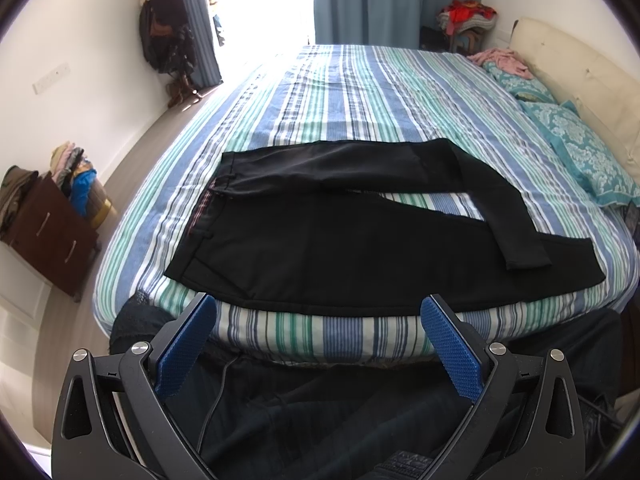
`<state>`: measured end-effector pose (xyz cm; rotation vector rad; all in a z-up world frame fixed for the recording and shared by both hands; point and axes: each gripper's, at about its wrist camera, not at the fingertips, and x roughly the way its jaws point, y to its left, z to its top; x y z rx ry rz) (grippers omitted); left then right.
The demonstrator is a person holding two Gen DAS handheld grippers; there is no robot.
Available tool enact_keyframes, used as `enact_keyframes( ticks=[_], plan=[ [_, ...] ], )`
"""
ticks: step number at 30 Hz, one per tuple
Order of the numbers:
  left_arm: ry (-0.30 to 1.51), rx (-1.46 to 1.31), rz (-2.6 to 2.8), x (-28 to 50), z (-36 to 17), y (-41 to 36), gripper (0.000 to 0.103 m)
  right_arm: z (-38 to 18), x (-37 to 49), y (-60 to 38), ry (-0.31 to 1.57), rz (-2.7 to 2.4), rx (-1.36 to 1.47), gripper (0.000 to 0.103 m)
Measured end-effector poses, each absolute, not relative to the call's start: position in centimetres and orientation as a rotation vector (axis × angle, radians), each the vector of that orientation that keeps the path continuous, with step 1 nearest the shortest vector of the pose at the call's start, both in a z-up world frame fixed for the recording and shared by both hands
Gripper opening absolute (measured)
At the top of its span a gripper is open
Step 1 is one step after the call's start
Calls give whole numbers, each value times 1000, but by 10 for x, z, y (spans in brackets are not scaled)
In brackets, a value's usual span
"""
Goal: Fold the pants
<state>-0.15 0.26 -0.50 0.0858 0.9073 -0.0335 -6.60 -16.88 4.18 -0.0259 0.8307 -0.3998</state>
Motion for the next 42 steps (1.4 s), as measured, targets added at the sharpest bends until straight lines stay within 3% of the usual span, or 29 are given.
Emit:
enact_keyframes(
  ticks=[42],
  plan=[
    [919, 89, -32, 3, -8, 5, 102, 40, -60, -163, 828, -384, -39, 103]
  ],
)
